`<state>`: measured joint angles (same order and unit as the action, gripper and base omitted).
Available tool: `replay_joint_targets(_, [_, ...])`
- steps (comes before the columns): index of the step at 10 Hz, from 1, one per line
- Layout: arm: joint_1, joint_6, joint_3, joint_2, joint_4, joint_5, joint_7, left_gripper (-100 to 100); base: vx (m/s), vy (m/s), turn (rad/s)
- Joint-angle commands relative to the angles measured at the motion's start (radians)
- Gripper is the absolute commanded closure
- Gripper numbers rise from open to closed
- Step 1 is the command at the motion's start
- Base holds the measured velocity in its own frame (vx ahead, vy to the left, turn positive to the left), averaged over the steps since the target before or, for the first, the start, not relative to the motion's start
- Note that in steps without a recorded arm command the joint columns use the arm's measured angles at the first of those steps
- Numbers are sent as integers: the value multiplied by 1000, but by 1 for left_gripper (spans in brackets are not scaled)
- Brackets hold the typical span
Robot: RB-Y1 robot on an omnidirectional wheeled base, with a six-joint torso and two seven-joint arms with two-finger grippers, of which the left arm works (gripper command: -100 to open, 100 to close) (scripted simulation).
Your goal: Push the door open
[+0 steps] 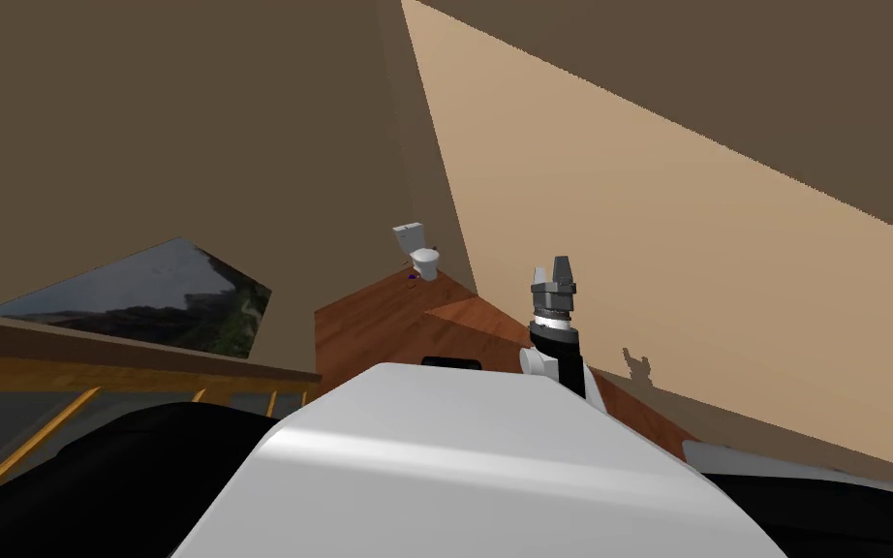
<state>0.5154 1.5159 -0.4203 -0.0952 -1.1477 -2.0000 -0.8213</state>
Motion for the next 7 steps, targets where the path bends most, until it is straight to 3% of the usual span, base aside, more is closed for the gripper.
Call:
replay_joint_targets(1, [5,21,-5,7,11,-28,-14,-100,-173,1,-257])
replay_joint_targets(7, [8,94,-28,26,72,-139,-66,-100,-183,-7,-295])
